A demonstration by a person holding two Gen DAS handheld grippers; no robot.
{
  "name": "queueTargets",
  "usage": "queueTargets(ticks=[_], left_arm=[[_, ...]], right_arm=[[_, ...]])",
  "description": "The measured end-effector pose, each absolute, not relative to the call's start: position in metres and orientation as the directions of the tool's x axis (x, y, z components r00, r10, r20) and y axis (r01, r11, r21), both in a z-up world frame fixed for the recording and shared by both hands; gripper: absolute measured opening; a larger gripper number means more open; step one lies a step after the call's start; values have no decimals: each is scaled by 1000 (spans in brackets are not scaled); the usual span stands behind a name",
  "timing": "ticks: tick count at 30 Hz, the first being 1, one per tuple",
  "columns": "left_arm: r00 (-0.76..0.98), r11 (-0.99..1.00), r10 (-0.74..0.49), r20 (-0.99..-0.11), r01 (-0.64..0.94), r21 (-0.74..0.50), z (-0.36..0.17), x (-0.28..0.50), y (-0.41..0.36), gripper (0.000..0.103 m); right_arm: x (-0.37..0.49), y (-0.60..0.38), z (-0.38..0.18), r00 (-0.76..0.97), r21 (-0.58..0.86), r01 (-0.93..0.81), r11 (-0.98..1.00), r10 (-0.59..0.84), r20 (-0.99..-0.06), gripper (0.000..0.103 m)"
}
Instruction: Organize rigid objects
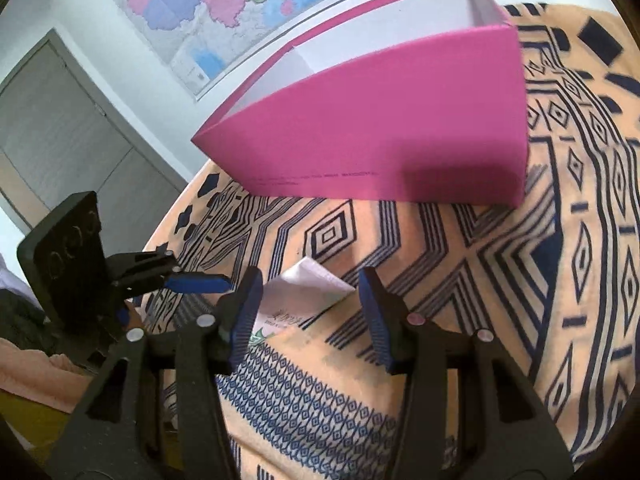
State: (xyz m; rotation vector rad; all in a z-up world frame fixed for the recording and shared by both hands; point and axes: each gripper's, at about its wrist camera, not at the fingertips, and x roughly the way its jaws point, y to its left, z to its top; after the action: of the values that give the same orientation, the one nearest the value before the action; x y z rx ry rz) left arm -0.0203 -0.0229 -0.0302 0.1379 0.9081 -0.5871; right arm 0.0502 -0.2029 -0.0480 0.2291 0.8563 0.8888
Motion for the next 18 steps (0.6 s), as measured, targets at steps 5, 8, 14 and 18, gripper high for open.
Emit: queueTargets(ticks=[5,8,14,18], left_arm=[[492,869,-382,-783,481,-122,-30,-38,-3,58],[494,876,-396,-774,456,-157,-30,-45,6,58],[515,909,-363,-777,377,-175,-33,-50,18,58],[532,938,-316,-785,301,-173,-32,-53,24,57]], right_arm=[[41,-204,-53,318,438,-599,670,701,-638,50],[35,-214,-54,323,434,-587,683,689,-649,50],[39,-214,-44,363,434,-586,684,701,-614,51],[51,-199,-46,349,448,-590,672,712,-609,50]])
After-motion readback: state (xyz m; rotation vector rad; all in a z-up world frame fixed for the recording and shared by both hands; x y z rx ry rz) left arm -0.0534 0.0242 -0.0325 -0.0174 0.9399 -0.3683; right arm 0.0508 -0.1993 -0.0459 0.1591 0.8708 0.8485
